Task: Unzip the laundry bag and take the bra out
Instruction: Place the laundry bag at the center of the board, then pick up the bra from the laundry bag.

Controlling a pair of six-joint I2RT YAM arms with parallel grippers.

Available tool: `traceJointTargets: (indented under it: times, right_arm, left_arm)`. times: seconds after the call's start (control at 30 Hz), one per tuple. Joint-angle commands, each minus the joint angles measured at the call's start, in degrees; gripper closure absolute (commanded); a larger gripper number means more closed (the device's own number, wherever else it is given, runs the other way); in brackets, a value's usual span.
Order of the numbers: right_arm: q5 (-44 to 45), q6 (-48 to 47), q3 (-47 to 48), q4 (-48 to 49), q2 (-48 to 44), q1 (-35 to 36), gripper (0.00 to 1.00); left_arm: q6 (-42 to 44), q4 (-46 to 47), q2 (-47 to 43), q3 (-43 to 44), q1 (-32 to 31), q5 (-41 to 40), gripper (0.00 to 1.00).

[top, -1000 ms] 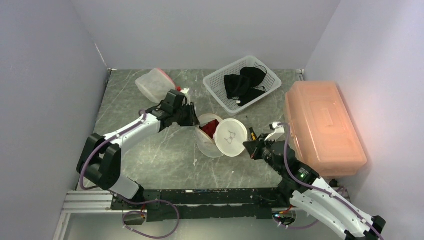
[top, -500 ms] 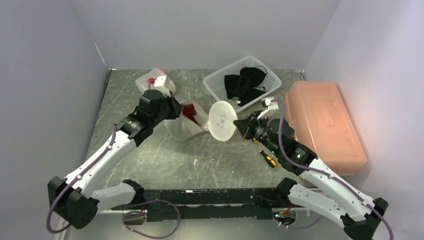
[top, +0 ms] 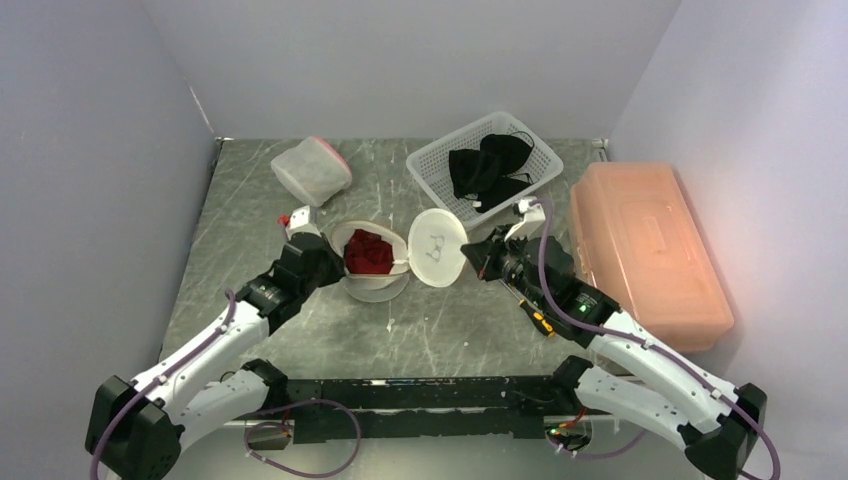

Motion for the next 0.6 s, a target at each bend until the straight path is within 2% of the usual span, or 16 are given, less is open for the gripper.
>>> traceJointTargets:
  times: [0.0,0.17,0.27,0.3,0.33,0.4,0.47,0.5,0.57]
  right_arm:
    - [1.4,1.6,-3.0,0.3,-3.3,0.0,1.0]
    - [3.0,3.1,-8.4,-2.6,-8.1,-0.1,1.0]
    - [3.7,4.3,-11.5,-3.5,-10.1,-0.1,1.0]
    - [3.9,4.8,-12.4,-3.8,-10.4,-0.1,0.96]
    - [4.0,5.2,-13.1,-3.8,-10.6,-0.1,0.86]
    - [4.7,5.6,-14.0,-4.0,-10.6,-0.1,0.58]
    - [5.3,5.5,-13.9,-4.5,-10.6,-0.1,0.37]
    - [5.5,5.4,-13.5,-5.0,-10.6,-0.1,0.32]
    - [5.5,4.5,-12.0,-6.5,-10.7,0.0,0.27]
  left_arm:
    - [-6.8,2.9,-2.4,-2.2,0.2,-1.9,0.97]
    - [-7.6,-1.3,-3.1,-1.4,0.2,0.0,0.95]
    - [-7.7,-3.7,-2.9,-1.0,0.2,0.7,0.84]
    - [-7.7,-4.7,-2.6,-0.7,0.2,0.8,0.8]
    - [-7.5,-5.6,-2.4,-0.5,0.2,0.9,0.78]
    - [-7.5,-7.6,-2.3,-0.1,0.2,0.7,0.73]
    - [-7.3,-9.2,-2.3,0.3,0.2,0.2,0.7]
    - [-7.1,-9.8,-2.3,0.5,0.2,-0.1,0.69]
    - [-6.5,-10.7,-2.4,1.2,0.2,-0.3,0.67]
